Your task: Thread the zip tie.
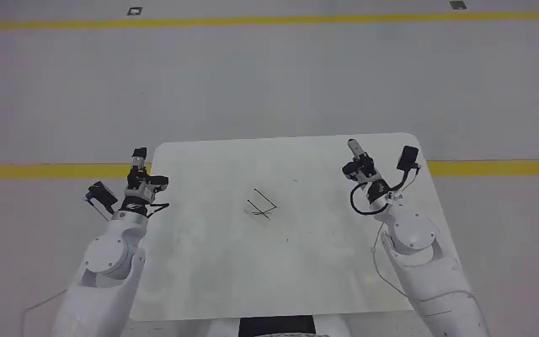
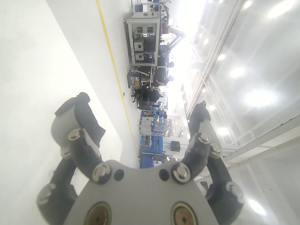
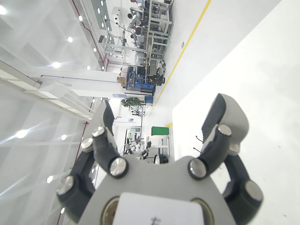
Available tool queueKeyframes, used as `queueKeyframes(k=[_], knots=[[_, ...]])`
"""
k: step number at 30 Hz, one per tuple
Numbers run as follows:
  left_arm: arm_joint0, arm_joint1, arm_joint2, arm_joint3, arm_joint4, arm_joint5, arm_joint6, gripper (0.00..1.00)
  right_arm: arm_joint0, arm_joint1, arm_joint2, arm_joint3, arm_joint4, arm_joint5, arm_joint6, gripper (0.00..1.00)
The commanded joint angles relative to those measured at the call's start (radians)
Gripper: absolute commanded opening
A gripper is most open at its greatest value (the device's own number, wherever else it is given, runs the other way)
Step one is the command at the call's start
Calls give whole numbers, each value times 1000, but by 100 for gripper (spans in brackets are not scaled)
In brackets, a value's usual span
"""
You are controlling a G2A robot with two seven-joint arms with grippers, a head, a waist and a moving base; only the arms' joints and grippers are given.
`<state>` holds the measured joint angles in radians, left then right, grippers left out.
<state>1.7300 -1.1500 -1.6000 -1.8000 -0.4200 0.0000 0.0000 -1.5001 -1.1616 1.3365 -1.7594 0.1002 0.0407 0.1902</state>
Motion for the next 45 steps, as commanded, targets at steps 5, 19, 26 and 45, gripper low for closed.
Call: queueKeyframes(k=[5,19,26,45], knots=[[0,0,0,0,0,0,0,100,133,-4,-86,60,-117,-25,165,100],[0,0,0,0,0,0,0,100,255,-12,-233,162,-280,-217,376,100],[0,0,0,0,0,0,0,100,255,-12,-233,162,-280,-217,376,100],[0,0,0,0,0,0,0,100,547,-90,-566,362,-447,-184,608,100]])
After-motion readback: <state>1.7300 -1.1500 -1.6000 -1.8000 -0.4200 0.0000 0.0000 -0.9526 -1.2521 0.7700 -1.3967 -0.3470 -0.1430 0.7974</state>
